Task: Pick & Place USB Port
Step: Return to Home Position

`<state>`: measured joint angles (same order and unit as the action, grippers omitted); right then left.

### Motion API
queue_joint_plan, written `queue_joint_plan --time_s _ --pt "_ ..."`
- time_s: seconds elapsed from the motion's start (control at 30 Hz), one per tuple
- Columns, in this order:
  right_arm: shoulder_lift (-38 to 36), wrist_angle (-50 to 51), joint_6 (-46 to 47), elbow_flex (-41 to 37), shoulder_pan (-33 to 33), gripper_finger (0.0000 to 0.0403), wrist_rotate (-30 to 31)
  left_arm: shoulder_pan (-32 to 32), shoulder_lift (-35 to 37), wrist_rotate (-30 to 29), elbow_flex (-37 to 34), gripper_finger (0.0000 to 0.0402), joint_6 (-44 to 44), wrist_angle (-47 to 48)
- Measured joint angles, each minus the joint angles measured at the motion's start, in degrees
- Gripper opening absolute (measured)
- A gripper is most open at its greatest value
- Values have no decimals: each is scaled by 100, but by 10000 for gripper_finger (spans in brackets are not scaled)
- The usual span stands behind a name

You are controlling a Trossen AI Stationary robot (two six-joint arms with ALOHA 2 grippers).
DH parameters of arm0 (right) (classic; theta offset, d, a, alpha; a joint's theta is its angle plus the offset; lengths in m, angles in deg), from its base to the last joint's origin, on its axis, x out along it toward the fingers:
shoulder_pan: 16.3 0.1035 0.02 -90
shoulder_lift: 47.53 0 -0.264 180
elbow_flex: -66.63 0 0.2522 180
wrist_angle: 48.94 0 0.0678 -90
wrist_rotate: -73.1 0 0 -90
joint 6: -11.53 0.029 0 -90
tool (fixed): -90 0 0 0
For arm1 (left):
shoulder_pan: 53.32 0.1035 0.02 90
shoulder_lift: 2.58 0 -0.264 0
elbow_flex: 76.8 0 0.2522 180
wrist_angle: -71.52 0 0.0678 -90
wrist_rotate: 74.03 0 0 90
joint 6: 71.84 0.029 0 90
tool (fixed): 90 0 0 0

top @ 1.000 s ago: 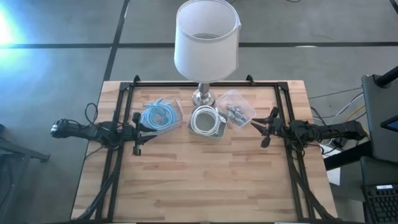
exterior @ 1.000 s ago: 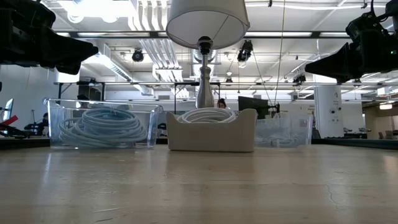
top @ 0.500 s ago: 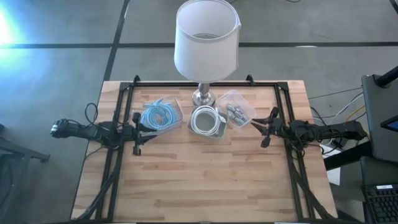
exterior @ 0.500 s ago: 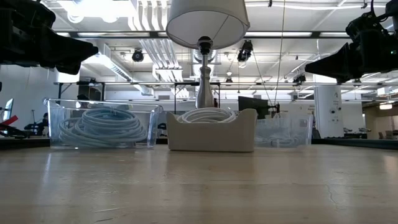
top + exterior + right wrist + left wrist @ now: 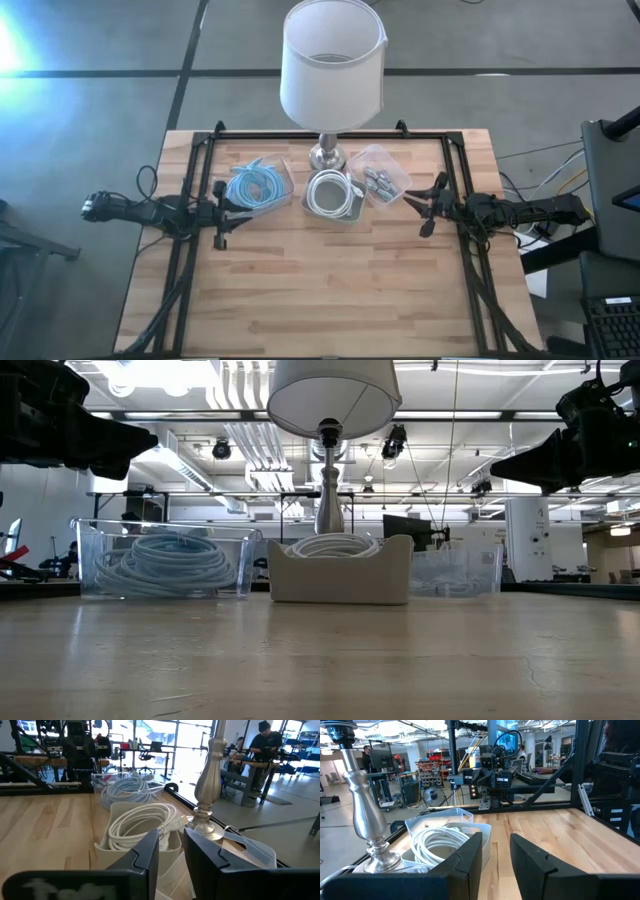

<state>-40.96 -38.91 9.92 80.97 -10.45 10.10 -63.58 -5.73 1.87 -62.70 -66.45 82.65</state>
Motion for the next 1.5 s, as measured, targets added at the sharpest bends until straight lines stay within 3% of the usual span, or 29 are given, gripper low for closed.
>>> queue_joint_plan --time_s 0.63,1.23,1.5 --pt "0 0 3 0 0 68 0 -4 0 -1 0 104 -2 2" --pt "0 0 7 0 2 91 0 2 0 0 0 104 -2 2" --pt "0 0 1 0 0 80 0 2 0 1 0 104 0 0"
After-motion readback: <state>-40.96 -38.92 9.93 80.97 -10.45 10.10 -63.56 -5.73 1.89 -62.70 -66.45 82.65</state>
